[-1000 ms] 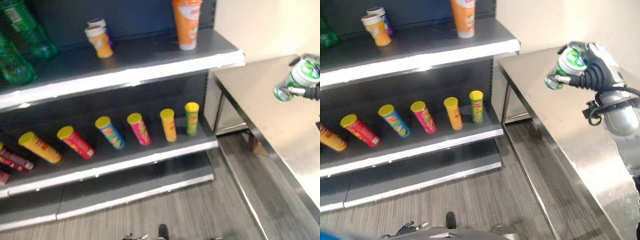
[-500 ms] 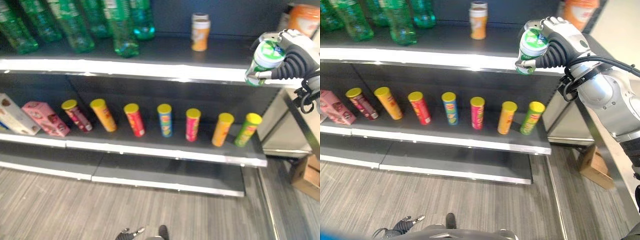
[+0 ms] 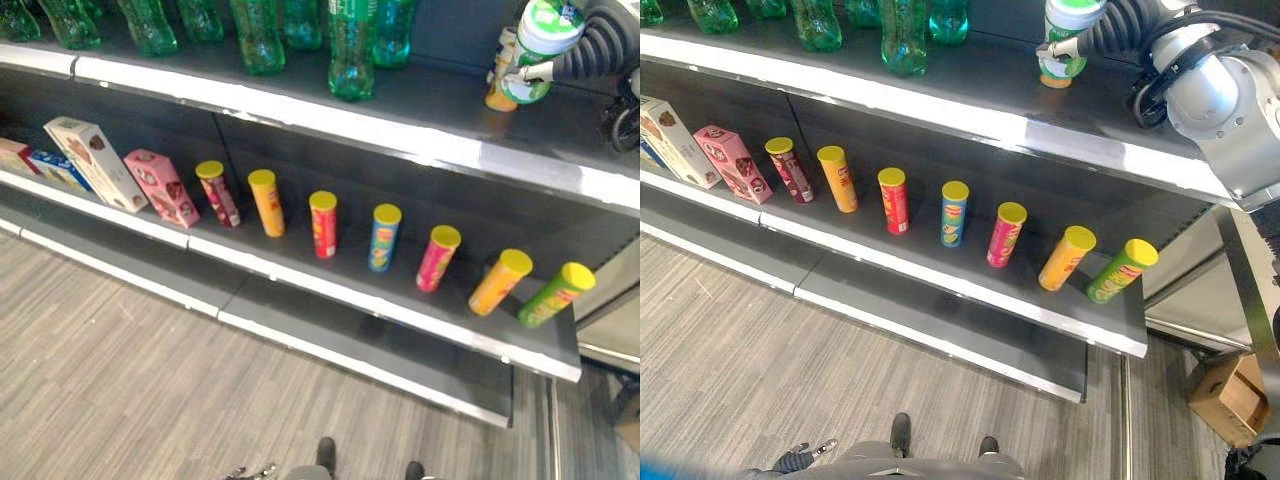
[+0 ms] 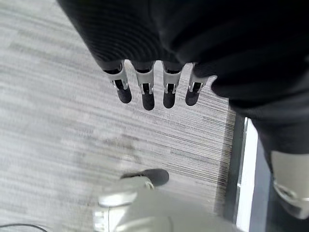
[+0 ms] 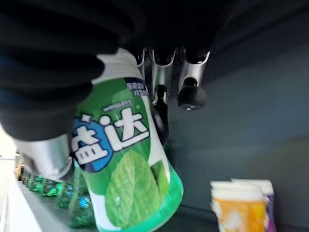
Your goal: Put the goods on the table back onto the shelves and tidy them up.
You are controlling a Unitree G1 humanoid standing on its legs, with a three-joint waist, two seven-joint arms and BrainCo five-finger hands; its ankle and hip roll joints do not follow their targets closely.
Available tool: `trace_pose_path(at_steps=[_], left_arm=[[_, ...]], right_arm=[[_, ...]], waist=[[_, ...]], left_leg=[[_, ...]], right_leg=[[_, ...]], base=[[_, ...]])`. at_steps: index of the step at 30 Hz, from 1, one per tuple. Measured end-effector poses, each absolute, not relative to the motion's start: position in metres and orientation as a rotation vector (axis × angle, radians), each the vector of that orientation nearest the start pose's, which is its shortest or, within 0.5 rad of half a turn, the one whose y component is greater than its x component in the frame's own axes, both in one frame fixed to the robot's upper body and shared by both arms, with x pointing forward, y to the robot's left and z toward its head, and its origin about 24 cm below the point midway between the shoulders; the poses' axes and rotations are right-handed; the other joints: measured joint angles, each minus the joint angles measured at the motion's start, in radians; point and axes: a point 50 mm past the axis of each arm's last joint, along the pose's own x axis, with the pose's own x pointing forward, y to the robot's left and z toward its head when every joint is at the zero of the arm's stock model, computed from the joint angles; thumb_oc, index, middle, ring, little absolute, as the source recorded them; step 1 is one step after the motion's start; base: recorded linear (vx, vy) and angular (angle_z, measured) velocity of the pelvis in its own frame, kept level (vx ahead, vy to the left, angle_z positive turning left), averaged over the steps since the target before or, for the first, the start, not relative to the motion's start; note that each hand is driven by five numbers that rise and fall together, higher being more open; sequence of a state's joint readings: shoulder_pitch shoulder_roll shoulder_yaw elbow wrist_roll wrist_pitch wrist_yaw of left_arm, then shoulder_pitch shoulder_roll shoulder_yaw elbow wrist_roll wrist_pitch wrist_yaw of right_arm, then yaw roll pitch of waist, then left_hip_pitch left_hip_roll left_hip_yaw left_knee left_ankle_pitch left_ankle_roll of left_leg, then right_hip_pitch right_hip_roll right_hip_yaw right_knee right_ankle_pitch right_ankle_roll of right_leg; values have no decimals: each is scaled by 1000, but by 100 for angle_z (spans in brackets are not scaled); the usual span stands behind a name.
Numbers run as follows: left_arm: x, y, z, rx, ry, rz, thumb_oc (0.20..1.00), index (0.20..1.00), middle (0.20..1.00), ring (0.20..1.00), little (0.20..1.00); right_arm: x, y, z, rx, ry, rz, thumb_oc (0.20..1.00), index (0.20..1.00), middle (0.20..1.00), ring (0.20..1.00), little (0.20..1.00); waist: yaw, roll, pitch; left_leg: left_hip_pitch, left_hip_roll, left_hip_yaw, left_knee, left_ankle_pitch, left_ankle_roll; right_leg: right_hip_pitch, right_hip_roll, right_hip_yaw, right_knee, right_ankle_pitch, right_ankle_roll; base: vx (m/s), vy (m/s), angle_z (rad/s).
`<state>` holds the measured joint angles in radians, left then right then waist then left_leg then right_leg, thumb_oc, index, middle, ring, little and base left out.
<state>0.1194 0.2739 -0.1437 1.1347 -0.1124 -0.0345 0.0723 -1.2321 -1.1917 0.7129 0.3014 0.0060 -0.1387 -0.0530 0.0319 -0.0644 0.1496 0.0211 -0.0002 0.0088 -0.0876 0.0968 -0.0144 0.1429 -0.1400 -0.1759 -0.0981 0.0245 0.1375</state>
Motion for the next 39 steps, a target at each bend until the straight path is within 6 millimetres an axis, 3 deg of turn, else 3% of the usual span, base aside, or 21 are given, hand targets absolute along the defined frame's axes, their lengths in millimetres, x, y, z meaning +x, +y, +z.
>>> trace_pose_path(at_steps=[4, 11, 12, 16, 39], left_arm=[[63, 247, -159, 262, 1210, 162, 1000, 1000, 1000, 1000, 1000], [58, 247, -160, 264, 1227, 160, 1000, 1000, 1000, 1000, 1000], [53, 247, -161, 266, 1239, 156, 1000, 1000, 1000, 1000, 1000], [51, 245, -161, 271, 1244, 148, 1000, 1000, 1000, 1000, 1000], [47, 242, -163, 268, 1257, 149, 1000, 1000, 1000, 1000, 1000]], right_arm=[[349, -234, 339, -1281, -556, -30, 200, 200, 200, 200, 200], [363, -239, 321, -1231, -465, -19, 200, 200, 200, 200, 200], [370, -239, 303, -1202, -413, 3, 200, 200, 200, 200, 200], [376, -238, 285, -1172, -357, 22, 200, 200, 200, 200, 200], [380, -231, 281, -1153, -351, 39, 200, 200, 200, 200, 200]], waist=[[4, 4, -5], [2, 10, -18], [2, 9, -39], [-1, 14, -51], [11, 13, -62]], left_leg=[[-2, 7, -19, -1, 0, -6], [1, 13, -26, -2, -7, -23], [0, 12, -25, -2, -8, -23], [0, 12, -27, -2, -8, -23], [-1, 13, -29, -8, -8, -23]], right_leg=[[7, 9, -19, 0, -8, -6], [17, 14, -29, 0, -11, -5], [17, 13, -29, 0, -11, -5], [16, 13, -31, 0, -11, -6], [18, 13, -35, 0, -12, -7]], base=[[23, -54, 12], [13, -17, 3], [37, -26, 1], [17, -10, 1], [5, -1, 0]])
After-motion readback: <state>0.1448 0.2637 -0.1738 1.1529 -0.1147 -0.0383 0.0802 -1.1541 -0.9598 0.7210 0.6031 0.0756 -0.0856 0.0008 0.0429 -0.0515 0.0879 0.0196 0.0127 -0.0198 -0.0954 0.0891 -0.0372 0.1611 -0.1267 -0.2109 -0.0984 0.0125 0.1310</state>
